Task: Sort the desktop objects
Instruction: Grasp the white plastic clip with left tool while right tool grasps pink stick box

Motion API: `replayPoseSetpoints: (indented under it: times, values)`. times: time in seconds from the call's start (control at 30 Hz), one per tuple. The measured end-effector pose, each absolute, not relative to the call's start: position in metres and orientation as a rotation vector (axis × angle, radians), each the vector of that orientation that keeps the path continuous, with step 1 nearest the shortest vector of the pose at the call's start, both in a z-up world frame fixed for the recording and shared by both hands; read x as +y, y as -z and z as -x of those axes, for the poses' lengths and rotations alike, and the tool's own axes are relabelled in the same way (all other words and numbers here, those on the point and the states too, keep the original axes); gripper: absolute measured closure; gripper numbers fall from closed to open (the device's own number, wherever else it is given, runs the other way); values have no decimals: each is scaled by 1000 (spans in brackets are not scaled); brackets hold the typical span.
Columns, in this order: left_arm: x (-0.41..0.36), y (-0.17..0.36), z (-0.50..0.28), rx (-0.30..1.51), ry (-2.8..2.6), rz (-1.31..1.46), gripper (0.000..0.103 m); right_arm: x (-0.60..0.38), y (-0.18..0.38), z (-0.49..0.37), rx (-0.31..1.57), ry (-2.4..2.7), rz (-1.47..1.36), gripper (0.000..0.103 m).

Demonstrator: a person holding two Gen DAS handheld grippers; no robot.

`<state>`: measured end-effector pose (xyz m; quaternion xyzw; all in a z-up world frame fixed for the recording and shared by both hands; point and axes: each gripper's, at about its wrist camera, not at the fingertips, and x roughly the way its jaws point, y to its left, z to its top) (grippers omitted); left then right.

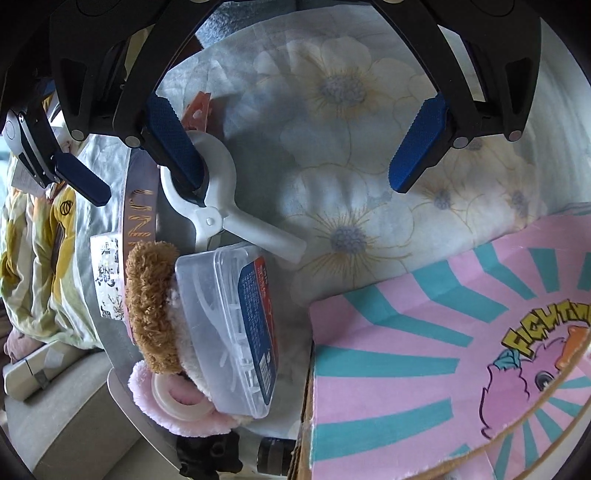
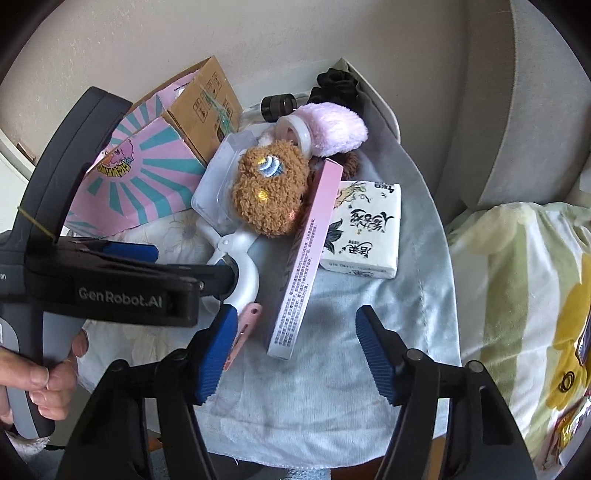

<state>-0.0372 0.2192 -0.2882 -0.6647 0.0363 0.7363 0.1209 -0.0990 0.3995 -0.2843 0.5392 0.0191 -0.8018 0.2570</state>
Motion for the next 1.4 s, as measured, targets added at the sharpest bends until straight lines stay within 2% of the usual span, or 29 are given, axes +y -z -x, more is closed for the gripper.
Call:
replayPoseSetpoints:
  times: [0.23, 0.43, 0.5, 0.63, 0.77, 1.2, 1.4]
  values:
    - [219, 287, 38, 98, -2150, 1948, 15, 400, 286, 106, 28, 2163, -1461, 47]
    - [219, 282, 34, 85, -2140, 1938, 35, 400, 287, 111, -29, 2136, -1460, 57]
    - [218, 280, 33, 62, -2127, 1933, 47, 399, 287, 113, -36, 2135, -1462, 69]
    - [217, 278, 30, 18, -2093, 1927, 65, 398, 288, 115, -38, 2129, -1478, 78]
    - [217, 276, 30, 3, -2071, 1926, 88, 397, 289, 115, -33, 2131, -1488, 84]
    - [193, 271, 18, -38, -2046, 1891, 90, 415, 295, 116, -82, 2182, -1480, 90]
    - [206, 256, 15, -23, -2055, 1844, 90, 425, 289, 111, -131, 2218, -1463, 90]
